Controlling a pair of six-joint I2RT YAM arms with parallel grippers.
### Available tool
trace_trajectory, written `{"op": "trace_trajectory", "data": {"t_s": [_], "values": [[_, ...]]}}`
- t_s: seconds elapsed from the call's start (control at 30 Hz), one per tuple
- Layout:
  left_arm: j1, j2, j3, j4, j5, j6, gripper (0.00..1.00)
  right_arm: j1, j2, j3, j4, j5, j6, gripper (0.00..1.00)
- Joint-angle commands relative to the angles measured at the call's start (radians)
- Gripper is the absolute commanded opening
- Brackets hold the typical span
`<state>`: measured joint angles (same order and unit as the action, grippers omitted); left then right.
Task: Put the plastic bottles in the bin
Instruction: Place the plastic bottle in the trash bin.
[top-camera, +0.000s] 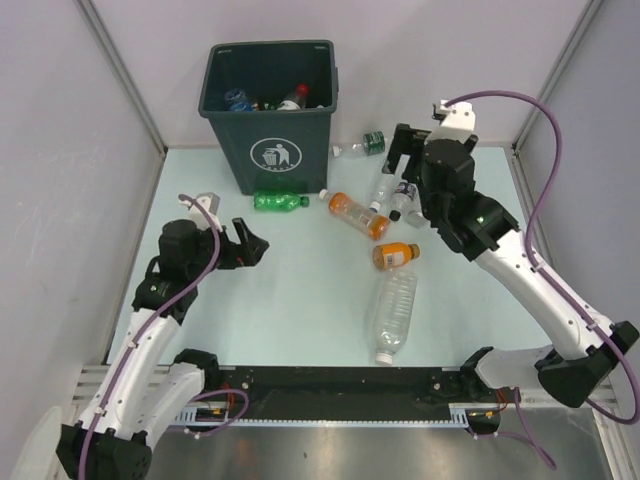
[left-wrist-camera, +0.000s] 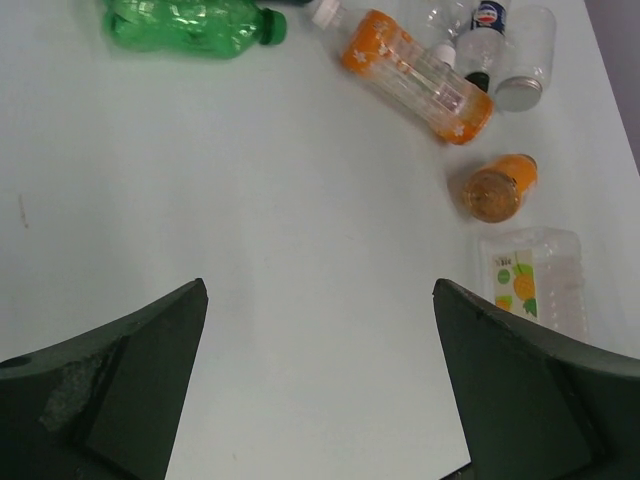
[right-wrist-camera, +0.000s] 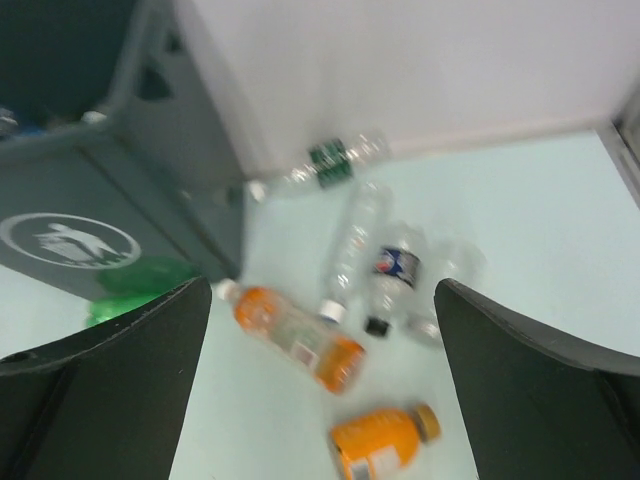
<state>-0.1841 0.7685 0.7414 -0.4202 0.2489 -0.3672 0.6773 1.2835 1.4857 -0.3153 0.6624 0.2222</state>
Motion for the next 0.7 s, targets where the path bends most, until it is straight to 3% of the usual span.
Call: {"op": "trace_trajectory", "data": {"t_s": [0.0,0.13,0.33,0.67], "values": [[-0.112,0.014,0.013,0.064,0.009,-0.029,1.0,-0.073,-0.056,-0.048,-0.258,0.003,0.15,1.0],[-0.299,0.067,0.003,0.109,-0.049,-0.079,1.0,-0.149,-0.104,-0.129,-0.387,-0.073,0.241,1.0],[-0.518,0.202,0.006,0.222,-0.118,-0.205,1.0,-0.191,-0.239,-0.356,-0.421,-0.161,0.381,0.99],[-0.768,0.53,0.189,0.264,-0.188,-0.259,1.0,-0.232,-0.368,-0.485,-0.462,-0.129,0.463,1.0]]}}
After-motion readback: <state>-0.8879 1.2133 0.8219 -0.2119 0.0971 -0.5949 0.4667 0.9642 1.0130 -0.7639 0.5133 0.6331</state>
